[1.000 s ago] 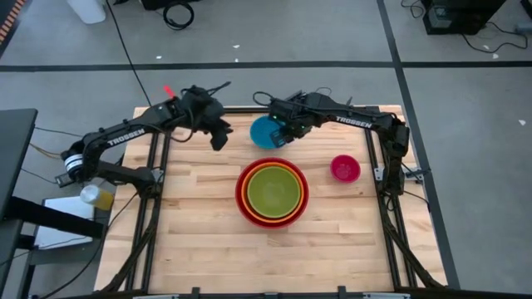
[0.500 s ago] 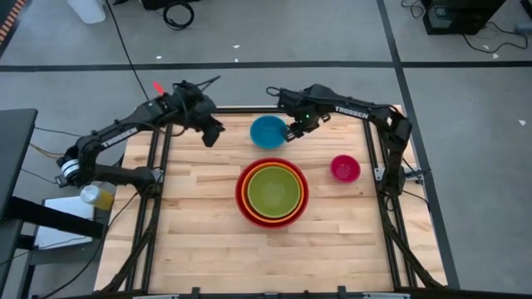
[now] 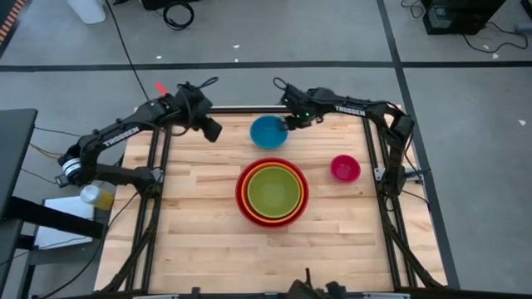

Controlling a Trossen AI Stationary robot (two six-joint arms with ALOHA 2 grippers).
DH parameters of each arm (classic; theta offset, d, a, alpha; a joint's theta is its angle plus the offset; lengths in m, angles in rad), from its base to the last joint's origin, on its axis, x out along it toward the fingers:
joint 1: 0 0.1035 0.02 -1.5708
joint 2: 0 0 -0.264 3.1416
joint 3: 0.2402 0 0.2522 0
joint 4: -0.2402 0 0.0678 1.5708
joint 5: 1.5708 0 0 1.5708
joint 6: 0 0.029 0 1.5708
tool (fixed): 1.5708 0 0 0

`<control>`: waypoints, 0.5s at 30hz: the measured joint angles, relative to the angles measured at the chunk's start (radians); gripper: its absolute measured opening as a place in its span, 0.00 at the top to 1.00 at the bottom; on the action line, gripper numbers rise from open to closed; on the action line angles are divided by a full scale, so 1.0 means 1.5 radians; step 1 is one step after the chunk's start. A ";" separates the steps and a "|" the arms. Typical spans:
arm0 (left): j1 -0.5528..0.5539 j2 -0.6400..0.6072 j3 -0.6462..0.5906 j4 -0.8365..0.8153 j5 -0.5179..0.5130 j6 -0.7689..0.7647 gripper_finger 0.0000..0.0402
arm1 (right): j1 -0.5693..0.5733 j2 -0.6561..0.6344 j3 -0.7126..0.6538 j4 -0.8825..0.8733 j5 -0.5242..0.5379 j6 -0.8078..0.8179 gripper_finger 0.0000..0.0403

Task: Nest bowls inside each other
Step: Stack the blue bowl on top of the green bowl

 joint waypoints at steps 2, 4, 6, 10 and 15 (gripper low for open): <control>0.000 0.013 0.000 0.014 0.001 -0.015 0.71 | -0.006 0.000 -0.019 0.080 -0.037 0.018 0.67; 0.000 0.021 0.000 0.019 0.008 -0.035 0.71 | -0.009 0.000 -0.033 0.121 -0.045 0.027 0.67; -0.001 0.024 0.000 0.013 0.023 -0.060 0.71 | -0.011 0.000 -0.043 0.116 -0.015 0.031 0.67; -0.014 0.027 0.000 0.007 0.029 -0.083 0.71 | -0.014 0.000 -0.062 0.128 0.000 0.030 0.67; -0.024 0.027 0.000 0.022 0.029 -0.091 0.71 | -0.010 0.000 -0.092 0.177 -0.025 0.012 0.67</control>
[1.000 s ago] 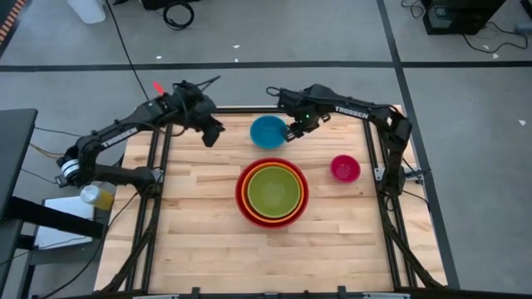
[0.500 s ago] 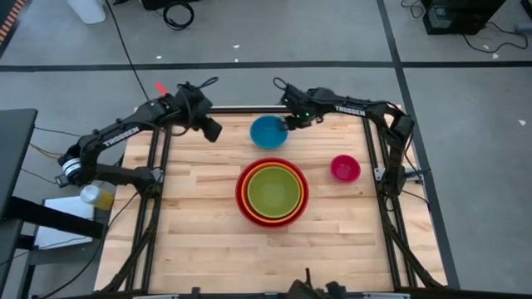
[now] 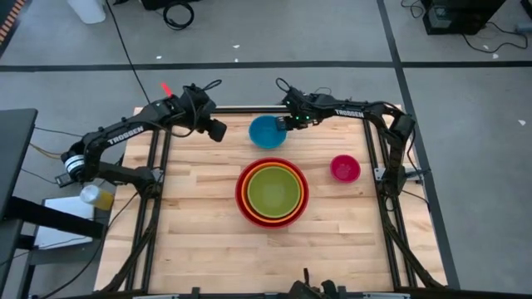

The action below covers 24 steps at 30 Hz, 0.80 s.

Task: Nest bowls inside each other
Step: Stack the blue bowl on top of the green bowl

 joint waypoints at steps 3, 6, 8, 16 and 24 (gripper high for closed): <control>-0.003 0.000 0.000 -0.003 0.000 -0.013 0.71 | 0.010 0.000 -0.014 0.021 -0.014 -0.001 0.67; -0.011 0.000 0.000 -0.007 0.000 -0.021 0.71 | 0.023 0.000 -0.018 0.052 -0.015 -0.002 0.67; -0.017 0.000 0.000 -0.006 0.000 -0.022 0.71 | 0.032 0.000 -0.019 0.065 -0.017 -0.002 0.67; -0.033 0.000 0.000 -0.004 0.000 -0.022 0.71 | 0.045 0.000 -0.019 0.126 -0.014 0.045 0.67; -0.033 0.000 0.000 -0.004 0.000 0.006 0.71 | 0.032 0.017 -0.019 0.162 0.001 0.066 0.67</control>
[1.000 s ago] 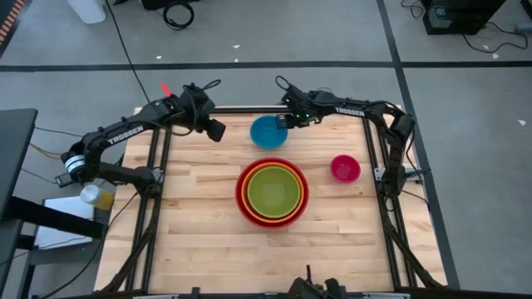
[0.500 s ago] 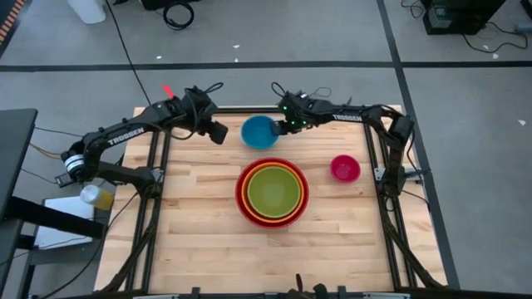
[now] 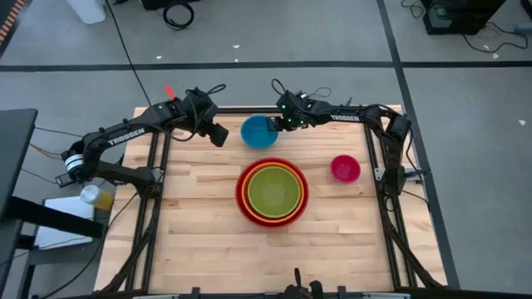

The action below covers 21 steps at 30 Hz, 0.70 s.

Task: Nest bowls inside each other
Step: Stack the blue bowl on top of the green bowl

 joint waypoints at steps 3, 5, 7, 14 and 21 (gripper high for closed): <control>0.002 0.000 0.000 0.000 0.000 0.007 0.71 | -0.002 0.022 0.004 0.013 -0.037 0.025 0.68; 0.003 0.000 0.000 0.001 0.000 0.008 0.71 | -0.001 0.036 0.005 0.027 -0.046 0.027 0.68; 0.003 0.000 0.000 0.002 -0.003 0.019 0.71 | 0.005 0.047 0.006 0.024 -0.053 0.027 0.69; 0.002 0.000 0.000 0.004 -0.007 0.040 0.71 | 0.031 0.021 0.005 -0.029 -0.046 -0.033 0.95; 0.011 0.000 0.000 0.047 -0.035 0.065 0.71 | 0.094 -0.166 0.007 -0.127 -0.067 -0.088 0.95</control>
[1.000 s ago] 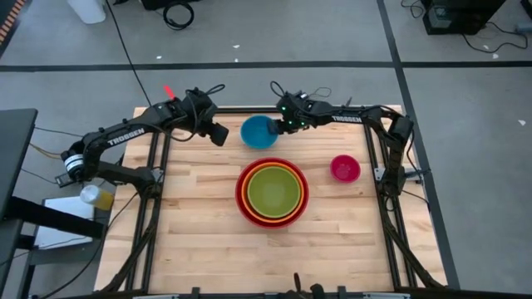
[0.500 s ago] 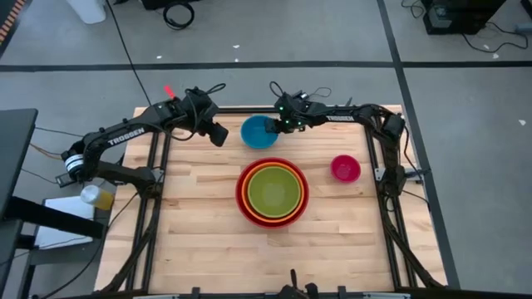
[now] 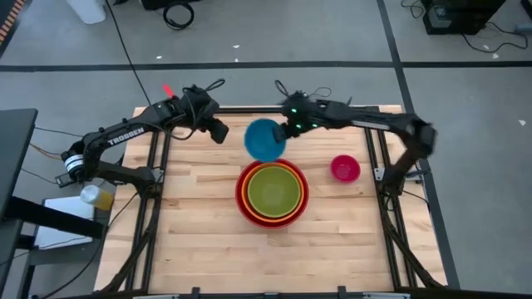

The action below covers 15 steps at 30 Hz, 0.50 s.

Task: Nest bowls inside each other
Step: Stack the blue bowl on top of the green bowl

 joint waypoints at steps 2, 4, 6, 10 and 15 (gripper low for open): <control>0.002 0.000 0.000 0.019 -0.012 0.000 0.71 | 0.029 -0.054 0.000 -0.065 -0.011 -0.035 0.95; 0.003 0.000 0.000 0.045 -0.026 0.004 0.71 | 0.062 -0.094 0.001 -0.123 -0.030 -0.060 0.95; 0.003 0.000 0.000 0.078 -0.031 0.008 0.71 | 0.094 -0.112 0.001 -0.158 -0.041 -0.072 0.95; -0.008 0.000 0.000 0.161 -0.035 0.008 0.71 | 0.143 -0.089 -0.010 -0.167 -0.037 -0.091 0.95; -0.022 0.000 0.000 0.201 -0.022 0.008 0.71 | 0.181 -0.010 -0.016 -0.168 -0.018 -0.044 0.95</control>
